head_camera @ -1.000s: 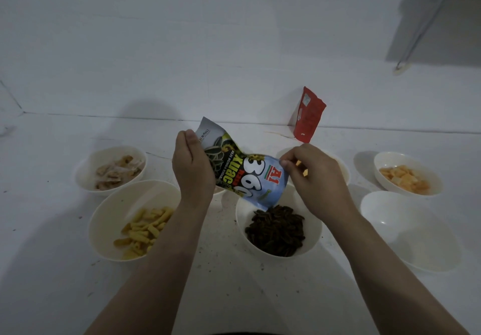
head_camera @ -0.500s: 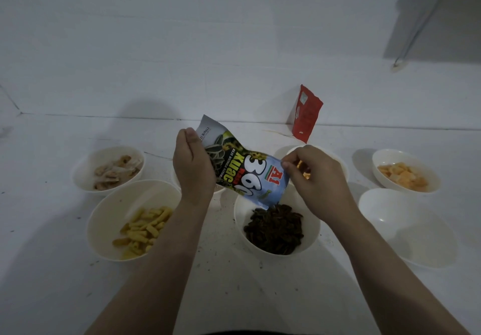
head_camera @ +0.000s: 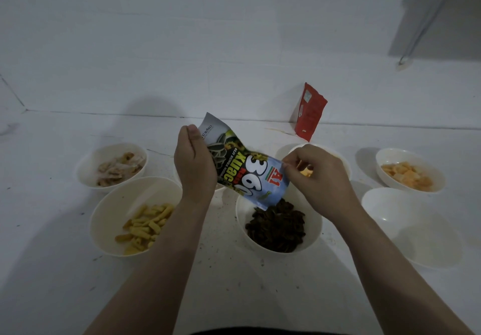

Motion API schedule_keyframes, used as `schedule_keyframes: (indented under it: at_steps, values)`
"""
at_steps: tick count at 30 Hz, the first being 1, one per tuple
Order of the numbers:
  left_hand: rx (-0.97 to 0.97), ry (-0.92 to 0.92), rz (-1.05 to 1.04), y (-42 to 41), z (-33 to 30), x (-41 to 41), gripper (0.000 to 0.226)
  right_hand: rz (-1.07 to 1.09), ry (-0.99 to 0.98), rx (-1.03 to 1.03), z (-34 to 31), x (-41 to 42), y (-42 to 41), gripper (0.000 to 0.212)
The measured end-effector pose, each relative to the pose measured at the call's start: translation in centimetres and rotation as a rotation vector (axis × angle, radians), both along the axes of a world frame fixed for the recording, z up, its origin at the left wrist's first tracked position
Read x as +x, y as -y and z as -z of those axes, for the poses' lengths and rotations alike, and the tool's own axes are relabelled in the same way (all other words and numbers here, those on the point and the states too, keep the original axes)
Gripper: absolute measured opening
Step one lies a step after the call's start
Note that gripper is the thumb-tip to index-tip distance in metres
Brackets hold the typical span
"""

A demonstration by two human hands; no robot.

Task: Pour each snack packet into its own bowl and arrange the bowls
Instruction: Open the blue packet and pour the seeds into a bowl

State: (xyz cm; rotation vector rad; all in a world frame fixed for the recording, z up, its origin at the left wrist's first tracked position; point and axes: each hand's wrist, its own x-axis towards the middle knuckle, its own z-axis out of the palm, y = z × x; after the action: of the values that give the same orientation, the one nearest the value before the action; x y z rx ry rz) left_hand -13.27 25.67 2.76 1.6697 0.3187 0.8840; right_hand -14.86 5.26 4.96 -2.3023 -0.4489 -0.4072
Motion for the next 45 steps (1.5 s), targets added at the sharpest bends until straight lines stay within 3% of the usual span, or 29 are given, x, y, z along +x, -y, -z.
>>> schedule_keyframes:
  at_steps: [16, 22, 26, 45]
  values:
    - [0.143, 0.036, -0.007, 0.3, 0.0, -0.6, 0.036, -0.016, -0.035, -0.147, 0.4, 0.1, 0.6, 0.014]
    - [0.127, 0.039, -0.005, -0.3, 0.7, -0.7, 0.034, 0.005, 0.036, -0.059, -0.1, -0.2, 1.0, 0.014]
    - [0.153, 0.050, -0.004, -0.3, 1.3, -0.8, 0.033, 0.004, 0.010, -0.104, -0.1, -0.3, 1.0, 0.015]
    - [0.477, 0.203, 0.009, 0.2, -0.4, -0.9, 0.028, 0.056, -0.079, -0.053, 1.7, -1.1, 1.5, 0.008]
